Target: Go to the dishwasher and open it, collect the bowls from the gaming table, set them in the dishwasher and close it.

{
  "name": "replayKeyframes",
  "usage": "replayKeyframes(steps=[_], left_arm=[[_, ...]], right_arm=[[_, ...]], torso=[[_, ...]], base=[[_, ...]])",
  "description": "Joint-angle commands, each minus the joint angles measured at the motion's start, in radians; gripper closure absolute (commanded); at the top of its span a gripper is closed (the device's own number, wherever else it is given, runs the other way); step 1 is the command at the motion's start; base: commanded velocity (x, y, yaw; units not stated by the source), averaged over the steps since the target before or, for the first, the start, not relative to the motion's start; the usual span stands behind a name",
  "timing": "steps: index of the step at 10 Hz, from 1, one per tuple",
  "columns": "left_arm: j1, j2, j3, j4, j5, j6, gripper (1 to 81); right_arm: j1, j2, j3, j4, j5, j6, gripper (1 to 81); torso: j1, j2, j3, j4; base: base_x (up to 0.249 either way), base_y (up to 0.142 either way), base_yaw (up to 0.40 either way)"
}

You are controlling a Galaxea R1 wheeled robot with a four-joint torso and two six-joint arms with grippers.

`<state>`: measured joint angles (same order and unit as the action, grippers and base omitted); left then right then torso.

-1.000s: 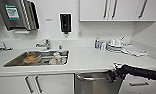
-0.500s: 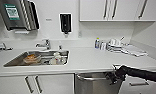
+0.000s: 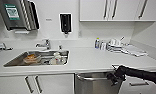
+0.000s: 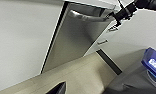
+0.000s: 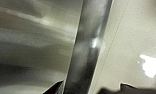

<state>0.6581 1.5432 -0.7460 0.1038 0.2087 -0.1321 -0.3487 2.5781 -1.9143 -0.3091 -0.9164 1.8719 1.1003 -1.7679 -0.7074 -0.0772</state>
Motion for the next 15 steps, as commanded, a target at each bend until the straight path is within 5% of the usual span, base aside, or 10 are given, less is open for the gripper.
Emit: replayKeyframes(steps=[1,4,9,15], left_arm=[[-0.076,-0.030,0.019,0.002,0.012,0.005,1.0],[-0.074,-0.018,0.019,0.002,0.014,0.005,1.0],[-0.074,-0.021,0.016,0.000,0.014,0.005,1.0],[-0.074,-0.027,0.014,0.002,0.012,0.005,1.0]], right_arm=[[0.170,-0.005,0.009,-0.019,-0.149,0.003,1.0],[0.145,-0.030,0.048,-0.022,-0.213,0.029,1.0],[0.075,-0.077,0.098,-0.025,-0.168,0.171,1.0],[-0.003,-0.152,0.122,-0.021,-0.127,0.200,1.0]], torso=[[0.000,0.000,0.000,0.000],[0.000,0.000,0.000,0.000],[0.001,0.000,0.000,0.000],[0.001,0.000,0.000,0.000]], base=[[0.000,0.000,0.000],[0.000,0.000,0.000],[0.000,0.000,0.000],[0.000,0.000,0.000]])
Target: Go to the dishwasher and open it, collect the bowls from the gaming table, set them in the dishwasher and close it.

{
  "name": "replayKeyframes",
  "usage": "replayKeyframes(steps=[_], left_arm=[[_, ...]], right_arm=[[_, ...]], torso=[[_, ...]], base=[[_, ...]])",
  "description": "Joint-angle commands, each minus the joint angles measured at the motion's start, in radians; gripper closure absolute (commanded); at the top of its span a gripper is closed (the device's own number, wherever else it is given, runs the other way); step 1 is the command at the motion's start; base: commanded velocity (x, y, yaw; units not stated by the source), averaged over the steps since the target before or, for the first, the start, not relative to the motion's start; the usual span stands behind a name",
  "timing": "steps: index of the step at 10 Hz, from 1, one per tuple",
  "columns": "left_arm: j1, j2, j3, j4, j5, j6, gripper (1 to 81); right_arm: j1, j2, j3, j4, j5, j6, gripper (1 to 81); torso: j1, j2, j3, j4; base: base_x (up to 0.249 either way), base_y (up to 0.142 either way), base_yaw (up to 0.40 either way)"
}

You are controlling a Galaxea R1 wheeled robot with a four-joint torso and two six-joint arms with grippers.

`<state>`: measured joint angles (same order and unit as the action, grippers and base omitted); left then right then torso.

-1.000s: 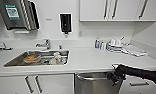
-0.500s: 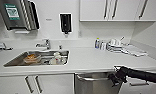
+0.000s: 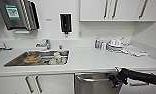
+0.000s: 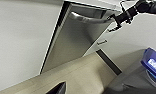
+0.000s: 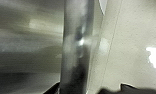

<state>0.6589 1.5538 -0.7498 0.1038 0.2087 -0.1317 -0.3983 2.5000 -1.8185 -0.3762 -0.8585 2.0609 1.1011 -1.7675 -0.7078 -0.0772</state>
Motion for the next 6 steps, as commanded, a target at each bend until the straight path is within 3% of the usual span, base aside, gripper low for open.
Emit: replayKeyframes(steps=[1,6], left_arm=[[-0.075,-0.037,0.018,0.002,0.012,0.004,1.0],[-0.075,-0.017,0.004,-0.009,0.014,0.001,1.0]], right_arm=[[0.034,-0.099,0.050,0.043,-0.157,0.019,1.0],[0.025,-0.202,0.137,0.042,-0.149,0.022,1.0]], torso=[[0.000,0.000,0.000,0.000],[0.000,0.000,0.000,0.000]], base=[[0.000,0.000,0.000],[0.000,0.000,0.000]])
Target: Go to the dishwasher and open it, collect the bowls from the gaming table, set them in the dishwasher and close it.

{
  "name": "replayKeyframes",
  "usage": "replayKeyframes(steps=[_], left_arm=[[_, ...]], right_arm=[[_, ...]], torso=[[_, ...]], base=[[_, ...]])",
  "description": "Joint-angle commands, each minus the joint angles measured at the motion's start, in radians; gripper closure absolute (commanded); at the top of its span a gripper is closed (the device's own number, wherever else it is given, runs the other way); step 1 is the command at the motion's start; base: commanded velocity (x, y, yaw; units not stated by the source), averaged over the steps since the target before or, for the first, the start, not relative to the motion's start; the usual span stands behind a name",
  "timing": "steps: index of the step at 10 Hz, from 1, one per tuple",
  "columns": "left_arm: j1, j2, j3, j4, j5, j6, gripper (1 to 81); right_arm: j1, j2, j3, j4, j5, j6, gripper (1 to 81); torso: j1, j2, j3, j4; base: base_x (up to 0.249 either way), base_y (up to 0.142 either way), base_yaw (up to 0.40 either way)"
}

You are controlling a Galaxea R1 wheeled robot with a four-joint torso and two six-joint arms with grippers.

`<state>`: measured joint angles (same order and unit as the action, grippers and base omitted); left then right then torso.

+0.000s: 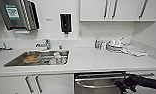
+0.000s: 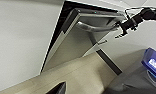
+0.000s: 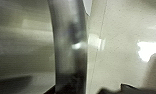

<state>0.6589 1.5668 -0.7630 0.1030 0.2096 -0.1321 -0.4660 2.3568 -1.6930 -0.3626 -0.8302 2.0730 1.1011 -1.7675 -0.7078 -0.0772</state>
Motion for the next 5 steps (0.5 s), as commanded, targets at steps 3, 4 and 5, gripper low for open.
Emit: replayKeyframes(steps=[3,4,5], left_arm=[[-0.075,-0.020,0.017,-0.008,0.017,0.002,1.0],[-0.075,-0.016,0.016,-0.008,0.017,0.000,1.0],[-0.075,-0.010,0.010,-0.008,0.019,0.000,1.0]], right_arm=[[0.077,-0.067,0.023,0.028,-0.173,0.007,1.0],[0.077,-0.071,0.029,0.027,-0.173,0.007,1.0],[0.072,-0.074,0.030,0.028,-0.159,0.007,1.0]], torso=[[0.000,0.000,0.000,0.000],[0.000,0.000,0.000,0.000],[0.000,0.000,0.000,0.000]], base=[[0.000,0.000,0.000],[0.000,0.000,0.000],[0.000,0.000,0.000]])
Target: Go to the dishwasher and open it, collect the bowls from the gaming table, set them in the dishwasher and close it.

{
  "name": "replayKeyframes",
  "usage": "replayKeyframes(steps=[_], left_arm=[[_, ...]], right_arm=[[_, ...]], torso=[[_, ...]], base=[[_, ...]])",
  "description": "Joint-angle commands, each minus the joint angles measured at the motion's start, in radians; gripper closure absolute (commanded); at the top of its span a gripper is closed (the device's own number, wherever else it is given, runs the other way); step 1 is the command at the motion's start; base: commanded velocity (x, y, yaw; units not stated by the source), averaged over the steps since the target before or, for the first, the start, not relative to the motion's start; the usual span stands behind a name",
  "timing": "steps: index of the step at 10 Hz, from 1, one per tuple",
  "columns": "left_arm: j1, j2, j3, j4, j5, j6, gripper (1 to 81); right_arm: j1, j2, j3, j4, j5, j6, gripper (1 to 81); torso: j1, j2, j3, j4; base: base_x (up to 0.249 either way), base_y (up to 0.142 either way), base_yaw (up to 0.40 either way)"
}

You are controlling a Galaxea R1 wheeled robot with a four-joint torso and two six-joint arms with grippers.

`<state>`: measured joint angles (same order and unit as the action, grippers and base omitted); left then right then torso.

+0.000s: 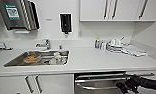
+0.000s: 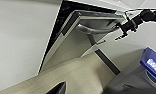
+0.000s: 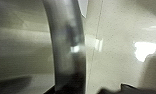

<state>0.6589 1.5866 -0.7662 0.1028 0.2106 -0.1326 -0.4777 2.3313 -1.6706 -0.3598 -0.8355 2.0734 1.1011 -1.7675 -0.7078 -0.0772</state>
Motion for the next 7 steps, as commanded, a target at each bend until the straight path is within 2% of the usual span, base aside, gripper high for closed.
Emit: replayKeyframes(steps=[1,6,7], left_arm=[[-0.075,-0.025,0.011,-0.008,0.019,-0.001,1.0],[-0.075,-0.006,0.004,-0.008,0.021,-0.001,1.0],[-0.075,-0.006,0.004,-0.006,0.023,-0.001,1.0]], right_arm=[[0.081,-0.050,0.010,0.025,-0.146,0.007,1.0],[0.073,-0.054,0.020,0.025,-0.131,0.007,1.0],[0.061,-0.062,0.029,0.030,-0.086,0.007,1.0]], torso=[[0.000,0.000,0.000,0.000],[0.001,0.000,0.000,0.000],[0.001,0.000,0.000,0.000]], base=[[-0.064,0.000,0.000],[-0.071,0.000,0.000],[-0.073,0.000,0.000]])
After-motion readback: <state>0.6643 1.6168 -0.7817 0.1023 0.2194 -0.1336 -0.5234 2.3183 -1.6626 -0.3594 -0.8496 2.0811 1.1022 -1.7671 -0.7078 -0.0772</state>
